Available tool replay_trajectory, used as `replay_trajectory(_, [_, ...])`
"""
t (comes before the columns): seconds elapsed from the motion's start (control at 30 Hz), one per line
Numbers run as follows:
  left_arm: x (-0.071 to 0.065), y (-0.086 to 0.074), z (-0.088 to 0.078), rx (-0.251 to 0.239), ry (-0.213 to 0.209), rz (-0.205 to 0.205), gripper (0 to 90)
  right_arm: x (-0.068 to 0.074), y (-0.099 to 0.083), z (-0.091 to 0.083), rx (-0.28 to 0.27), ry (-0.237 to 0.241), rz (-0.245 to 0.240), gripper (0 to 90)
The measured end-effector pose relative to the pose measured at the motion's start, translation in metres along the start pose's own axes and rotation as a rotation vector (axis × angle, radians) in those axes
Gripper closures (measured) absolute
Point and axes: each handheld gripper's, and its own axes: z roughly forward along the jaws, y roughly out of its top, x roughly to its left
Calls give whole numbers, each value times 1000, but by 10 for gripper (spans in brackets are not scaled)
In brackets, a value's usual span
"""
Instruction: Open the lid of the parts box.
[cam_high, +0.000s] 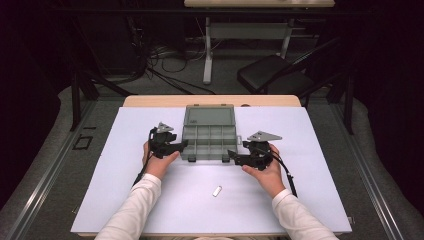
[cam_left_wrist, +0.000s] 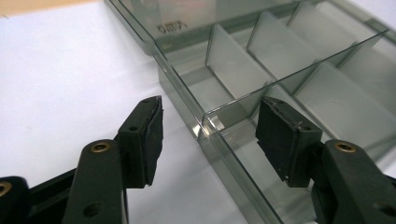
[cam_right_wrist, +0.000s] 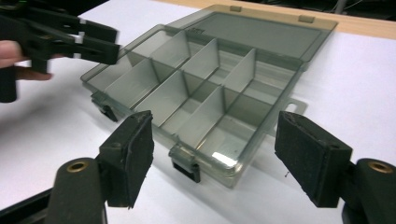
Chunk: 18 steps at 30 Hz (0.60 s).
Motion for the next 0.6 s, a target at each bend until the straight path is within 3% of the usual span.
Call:
replay_trajectory(0.1, [-1,1,-10,-12,-6,9,410,-4,1,-2,-3,0,19,283])
replay_trajectory(0.17, [-1,3,-21,-31,-23,-15,410,-7,1,-2,2,6,36,284])
replay_trajectory(0.2, [-1,3,-22,-46,-10,-30,410,-7,1,-2,8,7,42,284])
replay_trajectory(0.3, [-2,5,-27,-30,-42,-65,412,-9,1,-3,18,3,40,276])
replay_trajectory(0.37, [-5,6,-29,-29,-51,-57,414,-10,2,-5,9,1,45,261])
replay_trajectory(0.53, [-13,9,-29,-27,-126,-69,274,-15,4,-8,-5,-8,64,236])
replay_trajectory(0.6, [-17,10,-28,-22,-137,-69,238,-17,5,-10,-11,-5,75,208])
